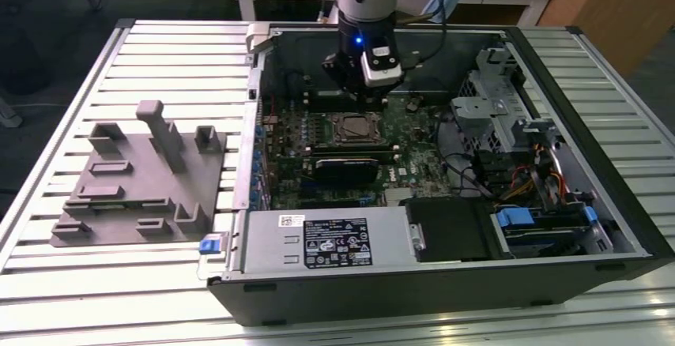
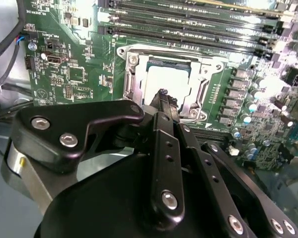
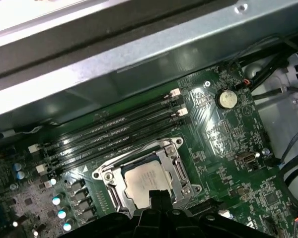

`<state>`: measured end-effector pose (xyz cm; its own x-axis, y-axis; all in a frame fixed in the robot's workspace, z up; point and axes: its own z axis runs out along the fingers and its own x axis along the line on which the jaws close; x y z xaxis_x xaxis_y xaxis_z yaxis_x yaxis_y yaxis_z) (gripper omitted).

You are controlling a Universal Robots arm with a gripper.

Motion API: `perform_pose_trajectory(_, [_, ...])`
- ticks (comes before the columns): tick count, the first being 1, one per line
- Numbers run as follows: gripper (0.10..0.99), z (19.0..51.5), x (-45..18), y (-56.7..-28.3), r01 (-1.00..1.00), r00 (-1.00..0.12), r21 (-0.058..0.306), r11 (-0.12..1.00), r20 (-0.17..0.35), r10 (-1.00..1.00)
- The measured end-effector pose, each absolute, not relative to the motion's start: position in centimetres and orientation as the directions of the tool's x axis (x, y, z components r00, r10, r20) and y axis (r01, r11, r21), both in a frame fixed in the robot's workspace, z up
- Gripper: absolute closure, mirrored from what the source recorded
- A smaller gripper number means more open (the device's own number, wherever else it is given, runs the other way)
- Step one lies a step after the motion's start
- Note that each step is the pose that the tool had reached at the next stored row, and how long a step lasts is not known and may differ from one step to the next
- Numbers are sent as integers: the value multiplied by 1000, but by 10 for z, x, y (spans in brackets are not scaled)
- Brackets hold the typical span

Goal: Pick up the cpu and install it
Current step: 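Install the first cpu locking lever, then install the second cpu locking lever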

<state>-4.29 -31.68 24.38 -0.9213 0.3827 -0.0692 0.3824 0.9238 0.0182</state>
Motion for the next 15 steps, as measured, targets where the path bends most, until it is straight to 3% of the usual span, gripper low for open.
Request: perform_pose_trajectory(15, [980, 242, -46, -317, 310, -948, 12, 951, -71, 310])
